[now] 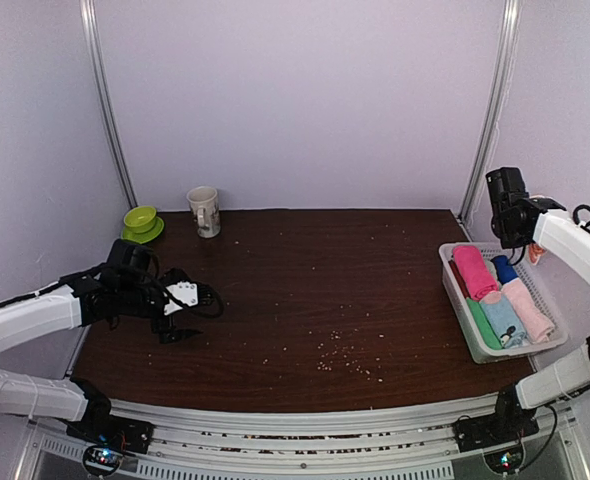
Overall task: Roll the towels
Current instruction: Place the towel in the bin.
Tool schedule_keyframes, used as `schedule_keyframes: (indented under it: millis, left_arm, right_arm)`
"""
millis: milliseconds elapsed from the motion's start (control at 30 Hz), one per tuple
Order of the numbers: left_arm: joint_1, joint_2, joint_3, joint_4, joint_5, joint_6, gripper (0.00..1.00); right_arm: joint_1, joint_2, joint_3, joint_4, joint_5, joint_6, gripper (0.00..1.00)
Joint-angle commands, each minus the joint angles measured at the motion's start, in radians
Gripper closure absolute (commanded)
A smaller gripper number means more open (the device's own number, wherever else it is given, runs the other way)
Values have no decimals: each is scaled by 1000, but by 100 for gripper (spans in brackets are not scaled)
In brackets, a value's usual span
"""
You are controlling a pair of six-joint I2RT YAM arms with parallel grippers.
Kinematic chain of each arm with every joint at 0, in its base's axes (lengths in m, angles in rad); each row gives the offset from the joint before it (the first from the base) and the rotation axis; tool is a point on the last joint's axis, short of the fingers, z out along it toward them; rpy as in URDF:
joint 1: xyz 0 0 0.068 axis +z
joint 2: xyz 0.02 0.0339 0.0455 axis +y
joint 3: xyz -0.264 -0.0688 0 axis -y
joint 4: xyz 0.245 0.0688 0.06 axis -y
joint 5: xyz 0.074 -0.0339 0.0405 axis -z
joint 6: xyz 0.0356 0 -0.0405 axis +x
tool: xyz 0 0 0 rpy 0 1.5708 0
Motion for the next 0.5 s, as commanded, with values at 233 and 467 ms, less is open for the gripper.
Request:
schedule_keyframes:
  millis: [233, 467]
  left_arm:
    - [9, -73, -34, 19, 48, -18, 2]
    - [9, -101, -38, 5, 67, -19, 2]
  right_arm:
    - [-3, 168, -80, 204, 83, -198, 100]
    - [-7, 199, -95, 204, -121, -204, 100]
